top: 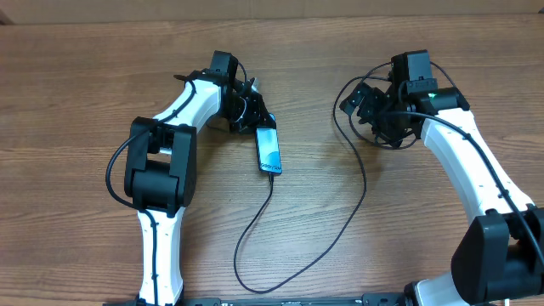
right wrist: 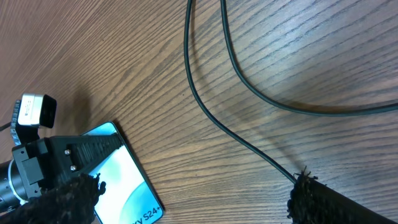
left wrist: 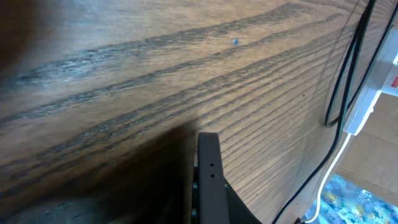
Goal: Plug charger to phone and switch on socket
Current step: 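Lower the phone flat onto the table with the left gripper and release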
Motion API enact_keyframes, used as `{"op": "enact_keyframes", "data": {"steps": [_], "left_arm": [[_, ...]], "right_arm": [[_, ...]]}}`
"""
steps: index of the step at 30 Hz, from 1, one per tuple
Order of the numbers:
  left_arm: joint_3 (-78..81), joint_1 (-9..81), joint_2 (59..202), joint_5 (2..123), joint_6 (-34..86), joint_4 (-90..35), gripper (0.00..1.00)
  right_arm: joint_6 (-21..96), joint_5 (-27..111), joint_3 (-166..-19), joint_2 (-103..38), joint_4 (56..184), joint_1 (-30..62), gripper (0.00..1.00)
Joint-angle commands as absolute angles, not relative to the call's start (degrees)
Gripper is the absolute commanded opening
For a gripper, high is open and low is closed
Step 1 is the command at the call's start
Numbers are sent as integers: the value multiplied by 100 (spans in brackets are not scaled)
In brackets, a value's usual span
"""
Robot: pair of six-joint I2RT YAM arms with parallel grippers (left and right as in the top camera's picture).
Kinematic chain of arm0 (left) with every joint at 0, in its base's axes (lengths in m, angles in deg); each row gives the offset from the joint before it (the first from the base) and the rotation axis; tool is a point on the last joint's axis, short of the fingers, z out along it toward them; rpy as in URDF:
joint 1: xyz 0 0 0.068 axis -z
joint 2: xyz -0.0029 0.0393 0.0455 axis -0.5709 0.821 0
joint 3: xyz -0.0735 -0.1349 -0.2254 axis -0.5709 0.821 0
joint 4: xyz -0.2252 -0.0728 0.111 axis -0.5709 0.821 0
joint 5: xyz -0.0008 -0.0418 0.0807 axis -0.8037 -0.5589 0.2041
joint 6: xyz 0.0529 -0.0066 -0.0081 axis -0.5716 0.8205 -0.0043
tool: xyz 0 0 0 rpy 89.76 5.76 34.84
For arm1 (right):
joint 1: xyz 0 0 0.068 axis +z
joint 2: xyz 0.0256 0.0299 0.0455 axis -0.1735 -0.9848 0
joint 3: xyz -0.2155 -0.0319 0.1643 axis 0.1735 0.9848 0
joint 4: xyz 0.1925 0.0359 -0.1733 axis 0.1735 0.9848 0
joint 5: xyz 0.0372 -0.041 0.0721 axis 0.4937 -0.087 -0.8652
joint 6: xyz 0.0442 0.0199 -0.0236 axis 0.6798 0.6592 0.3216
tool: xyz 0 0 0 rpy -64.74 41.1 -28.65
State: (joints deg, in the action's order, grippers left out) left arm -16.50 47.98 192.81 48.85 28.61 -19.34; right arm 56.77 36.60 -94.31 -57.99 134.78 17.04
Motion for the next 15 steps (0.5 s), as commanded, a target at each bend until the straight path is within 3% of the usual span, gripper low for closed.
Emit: {"op": "enact_keyframes", "data": {"steps": [1,15], "left_arm": [[-1609,4846,19241,4974,2937,-1903,20],[-1609,4846,19241,4976,2935,-1862,22]], "right_arm": [[5646,3721,-9490,-5646,13452,1667,100],[5646,3721,-9487,-5646,13454,1667,100]]}}
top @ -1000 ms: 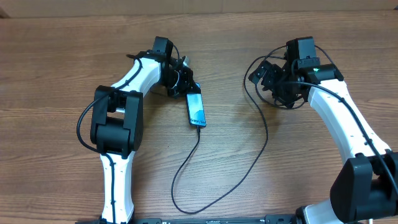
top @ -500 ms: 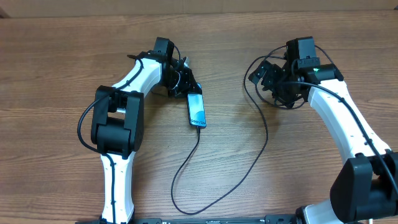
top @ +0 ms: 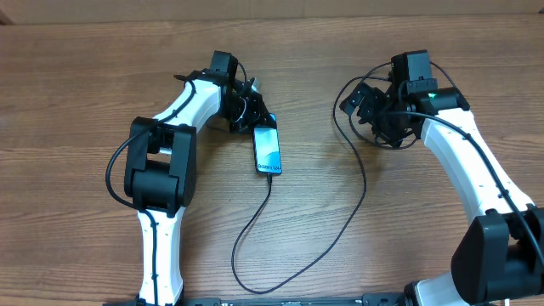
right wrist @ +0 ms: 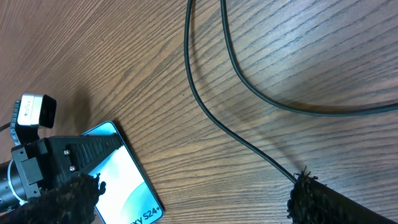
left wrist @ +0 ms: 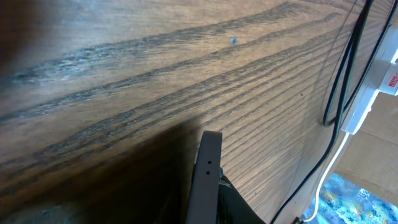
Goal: Plug charger to phone and switch on socket
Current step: 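Lower the phone flat onto the table with the left gripper and release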
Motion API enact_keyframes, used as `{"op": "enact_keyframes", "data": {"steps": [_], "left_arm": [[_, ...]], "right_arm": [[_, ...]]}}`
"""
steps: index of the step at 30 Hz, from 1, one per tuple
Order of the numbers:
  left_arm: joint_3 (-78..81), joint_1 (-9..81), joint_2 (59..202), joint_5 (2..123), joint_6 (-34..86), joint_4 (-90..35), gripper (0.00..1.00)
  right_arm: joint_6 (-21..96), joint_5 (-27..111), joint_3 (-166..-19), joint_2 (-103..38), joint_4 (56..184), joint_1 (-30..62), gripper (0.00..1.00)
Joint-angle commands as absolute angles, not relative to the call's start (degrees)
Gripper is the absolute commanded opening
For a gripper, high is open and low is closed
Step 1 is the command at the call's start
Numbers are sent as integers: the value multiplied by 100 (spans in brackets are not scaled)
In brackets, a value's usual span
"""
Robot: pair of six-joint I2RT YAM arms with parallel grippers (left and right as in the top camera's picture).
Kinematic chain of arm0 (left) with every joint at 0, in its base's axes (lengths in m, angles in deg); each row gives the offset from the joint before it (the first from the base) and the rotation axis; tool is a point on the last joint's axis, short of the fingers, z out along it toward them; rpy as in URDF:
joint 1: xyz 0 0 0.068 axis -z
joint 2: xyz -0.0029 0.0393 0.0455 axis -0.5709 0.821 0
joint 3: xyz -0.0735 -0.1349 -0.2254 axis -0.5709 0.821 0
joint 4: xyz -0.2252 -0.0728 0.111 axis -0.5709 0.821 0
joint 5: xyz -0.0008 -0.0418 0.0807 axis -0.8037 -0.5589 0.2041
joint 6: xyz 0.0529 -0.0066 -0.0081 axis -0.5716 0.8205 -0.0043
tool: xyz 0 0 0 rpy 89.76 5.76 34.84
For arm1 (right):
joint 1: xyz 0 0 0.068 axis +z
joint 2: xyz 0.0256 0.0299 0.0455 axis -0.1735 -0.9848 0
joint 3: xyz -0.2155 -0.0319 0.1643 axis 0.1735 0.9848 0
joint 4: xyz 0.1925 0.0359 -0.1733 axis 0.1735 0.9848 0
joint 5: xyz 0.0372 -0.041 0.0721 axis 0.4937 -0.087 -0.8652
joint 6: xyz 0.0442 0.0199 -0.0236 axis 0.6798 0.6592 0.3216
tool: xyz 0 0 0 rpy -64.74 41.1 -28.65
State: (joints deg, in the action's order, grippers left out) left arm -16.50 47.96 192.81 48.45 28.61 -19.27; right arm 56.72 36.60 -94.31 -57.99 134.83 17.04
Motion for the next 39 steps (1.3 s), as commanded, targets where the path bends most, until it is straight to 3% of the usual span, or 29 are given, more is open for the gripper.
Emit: {"op": "enact_keyframes", "data": {"steps": [1,14,17,24,27,30,34,37,39], "left_arm": [[-1609,4846,19241,4974,2935,-1862,23],[-1609,4846,19241,4994,2920,-1840,27],[-1609,4846,19241,4994,2918,-1825,35],[-1609,4846,19241,5123,2920,-1812,38],[-1609,4846,19241,5359,2918,-1711,73],[-1609,4846,19241,5529,2920,-1628,83],[-1609,4844,19241,5588,2918,-1580,89],[-1609,4844,19241,5720,2918,-1506,100],[-1609,4844,19241,5914,2920,-1392,100]], "right_arm": [[5646,3719,-9487,-5646,13454,1667,100],[5646,3721,-9487,-5646,13457,1667,100],[5646,3719,-9487,-5646,13457,1667,100],[5648,3721,-9487,-5646,13454,1667,100],[5646,3721,-9487,-5646,13454,1667,100],[5648,3719,-9487,-5646,13454,1667,100],[5648,3721,-9487,-5646,13454,1667,100],[5648,3719,-9487,-5646,13454,1667,100],[5648,3719,-9487,-5646,13452,1667,100]]}}
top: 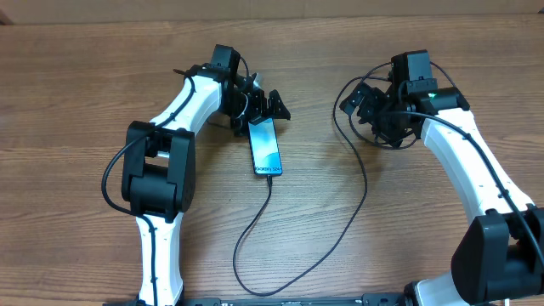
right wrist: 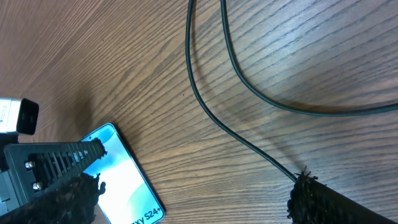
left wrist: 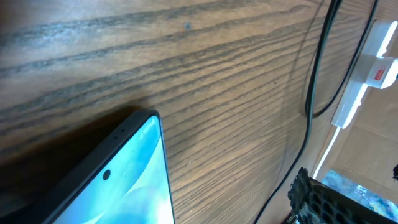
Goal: Plug charger to phone and switch on socket
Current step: 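Lower the phone flat onto the table with the left gripper and release, then lift the left gripper up away from the phone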
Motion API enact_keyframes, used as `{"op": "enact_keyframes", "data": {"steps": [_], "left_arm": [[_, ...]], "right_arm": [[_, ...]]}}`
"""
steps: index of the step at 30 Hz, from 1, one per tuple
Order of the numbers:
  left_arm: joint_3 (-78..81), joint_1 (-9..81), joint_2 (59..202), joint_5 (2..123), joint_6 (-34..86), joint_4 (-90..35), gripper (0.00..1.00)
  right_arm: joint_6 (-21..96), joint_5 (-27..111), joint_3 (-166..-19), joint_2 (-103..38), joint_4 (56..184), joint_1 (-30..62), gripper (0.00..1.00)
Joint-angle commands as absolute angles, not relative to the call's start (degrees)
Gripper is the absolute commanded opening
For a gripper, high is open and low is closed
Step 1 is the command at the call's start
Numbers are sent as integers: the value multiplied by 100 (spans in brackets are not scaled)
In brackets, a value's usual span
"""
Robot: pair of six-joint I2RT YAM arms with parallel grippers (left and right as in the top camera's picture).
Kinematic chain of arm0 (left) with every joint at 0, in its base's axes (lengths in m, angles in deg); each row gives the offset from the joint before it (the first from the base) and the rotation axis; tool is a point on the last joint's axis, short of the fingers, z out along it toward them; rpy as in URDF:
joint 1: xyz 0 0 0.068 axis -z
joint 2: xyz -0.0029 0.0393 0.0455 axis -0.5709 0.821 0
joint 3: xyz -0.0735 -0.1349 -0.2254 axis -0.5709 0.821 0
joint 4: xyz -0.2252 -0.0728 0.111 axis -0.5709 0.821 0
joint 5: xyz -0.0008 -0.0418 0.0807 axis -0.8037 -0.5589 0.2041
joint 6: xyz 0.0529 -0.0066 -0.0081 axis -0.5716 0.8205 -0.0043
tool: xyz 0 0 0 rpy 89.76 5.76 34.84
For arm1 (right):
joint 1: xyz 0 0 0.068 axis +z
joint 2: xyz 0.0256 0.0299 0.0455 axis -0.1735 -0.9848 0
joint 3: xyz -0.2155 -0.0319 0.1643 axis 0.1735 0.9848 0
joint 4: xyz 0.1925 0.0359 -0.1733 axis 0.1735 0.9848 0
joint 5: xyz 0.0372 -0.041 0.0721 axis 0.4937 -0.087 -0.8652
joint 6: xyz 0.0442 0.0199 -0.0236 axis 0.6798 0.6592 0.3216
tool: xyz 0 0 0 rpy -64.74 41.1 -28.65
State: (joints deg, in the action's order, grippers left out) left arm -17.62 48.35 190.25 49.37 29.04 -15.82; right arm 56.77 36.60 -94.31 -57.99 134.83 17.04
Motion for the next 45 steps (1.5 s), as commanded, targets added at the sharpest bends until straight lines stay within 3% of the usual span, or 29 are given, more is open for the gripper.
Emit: {"op": "enact_keyframes", "data": {"steps": [1,21,27,31,37,45], "left_arm": [[-1609,4844,19241,5991,2920,-1364,100],[-1611,4831,19241,6863,2918,-806,100],[-2035,4411,18953,7538,2734,-249,100],[-2822,4022,18282,7680,2356,427,100],[-3489,4149,16990,9088,2358,1406,100],[-3500,4320,15858,9164,2358,1438,100]], "right_arm": [[5648,3719,-9487,-5646,13452,1667,100],[5648,3721,-9487,-5646,13502,1667,100],[5646,3734,-9487,-5646,13581,1667,100],[5648,3747,-9487,-5646,13581,1667,100],[5646,3743,-9487,-5646,13581,1667,100],[5646,3811,-9505,-5646,13581,1477,100]]}}
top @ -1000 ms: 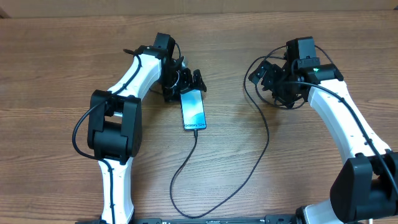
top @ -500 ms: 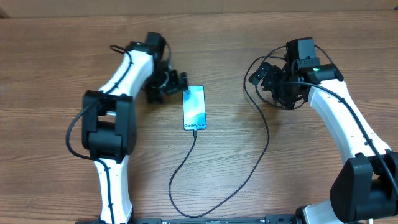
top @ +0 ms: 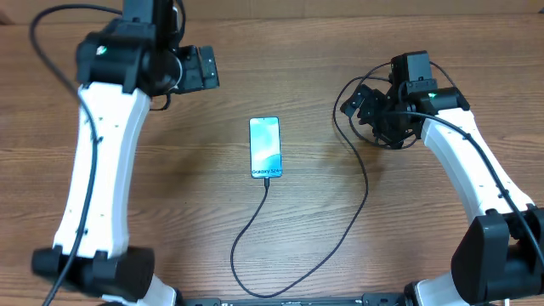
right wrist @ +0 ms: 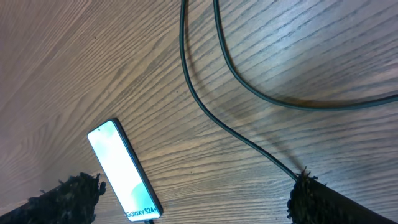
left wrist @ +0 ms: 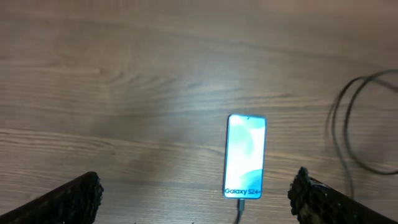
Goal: Plug charger to phone and switch on socket
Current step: 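Lift the left gripper up away from the phone, then move the right gripper over the white power strip's switch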
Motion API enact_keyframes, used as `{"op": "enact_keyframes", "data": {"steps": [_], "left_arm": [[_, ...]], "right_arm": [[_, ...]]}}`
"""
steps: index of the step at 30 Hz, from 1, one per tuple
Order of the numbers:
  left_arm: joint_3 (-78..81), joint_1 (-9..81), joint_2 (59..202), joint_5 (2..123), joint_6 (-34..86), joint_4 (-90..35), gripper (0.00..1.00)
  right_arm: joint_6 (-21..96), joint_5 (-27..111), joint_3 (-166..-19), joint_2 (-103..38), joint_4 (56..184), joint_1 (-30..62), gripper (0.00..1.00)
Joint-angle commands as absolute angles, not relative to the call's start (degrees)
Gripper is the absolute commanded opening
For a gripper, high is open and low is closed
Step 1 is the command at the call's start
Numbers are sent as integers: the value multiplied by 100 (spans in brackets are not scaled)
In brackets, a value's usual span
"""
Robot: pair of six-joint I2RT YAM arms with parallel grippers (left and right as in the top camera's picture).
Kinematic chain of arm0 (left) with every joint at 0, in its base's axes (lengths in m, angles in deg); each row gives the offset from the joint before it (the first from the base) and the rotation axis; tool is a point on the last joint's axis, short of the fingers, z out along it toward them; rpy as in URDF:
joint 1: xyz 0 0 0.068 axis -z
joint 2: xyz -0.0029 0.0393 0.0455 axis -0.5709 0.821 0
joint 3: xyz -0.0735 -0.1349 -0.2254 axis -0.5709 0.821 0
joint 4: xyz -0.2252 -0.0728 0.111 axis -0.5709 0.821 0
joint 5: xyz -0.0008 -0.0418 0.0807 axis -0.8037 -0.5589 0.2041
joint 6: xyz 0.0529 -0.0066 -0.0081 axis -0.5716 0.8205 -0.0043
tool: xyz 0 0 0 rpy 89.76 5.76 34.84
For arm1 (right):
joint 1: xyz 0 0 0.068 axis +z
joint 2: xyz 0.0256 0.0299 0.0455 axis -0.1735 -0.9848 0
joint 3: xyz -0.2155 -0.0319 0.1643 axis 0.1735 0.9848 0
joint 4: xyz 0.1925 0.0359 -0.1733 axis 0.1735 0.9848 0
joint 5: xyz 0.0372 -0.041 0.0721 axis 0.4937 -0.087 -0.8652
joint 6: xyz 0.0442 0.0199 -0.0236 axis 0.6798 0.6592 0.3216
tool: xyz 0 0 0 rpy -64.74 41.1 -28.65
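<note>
The phone (top: 264, 148) lies flat at mid-table, screen lit and reading Galaxy S24+. A black charger cable (top: 255, 223) is plugged into its near end. My left gripper (top: 200, 70) hangs open high over the back left of the table. In the left wrist view the phone (left wrist: 246, 155) lies well below, between the fingers (left wrist: 79, 196). My right gripper (right wrist: 193, 199) is open low over the table on the right, nothing between its fingers. The cable (right wrist: 205, 93) runs past its right finger (right wrist: 323, 199). The socket is out of view.
The cable runs from the phone toward the front edge, then back up the right side, ending in loops (top: 353, 98) around my right gripper (top: 374, 115). The wooden table (top: 102, 229) carries nothing else in view.
My left gripper was low at the phone's far end and is now raised high over the back left. The phone lies free and a little straighter. My right arm has barely moved.
My left gripper sat tight against the far end of the phone, with the cable plugged in. Then the phone had turned slightly. Then the gripper stood open over the flat phone. Now it is lifted away. My right gripper stayed open by the cable loops throughout.
</note>
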State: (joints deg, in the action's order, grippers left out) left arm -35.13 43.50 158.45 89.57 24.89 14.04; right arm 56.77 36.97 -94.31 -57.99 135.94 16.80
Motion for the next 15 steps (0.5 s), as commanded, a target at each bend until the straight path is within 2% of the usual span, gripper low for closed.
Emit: {"op": "enact_keyframes", "data": {"steps": [1,6,13,15], "left_arm": [[-3500,4320,15860,9166,2358,1438,100],[-3493,4320,15871,9166,2358,1438,100],[-3493,4320,15871,9166,2358,1438,100],[-3493,4320,15871,9166,2358,1438,100]], "right_arm": [[5646,3811,-9525,-5646,13601,1379,100],[5508,3807,-9927,-5646,13878,456,100],[4992,3938,-10349,-5762,13522,-1172,100],[4866,4178,-10349,-5895,13472,-1266,100]]}}
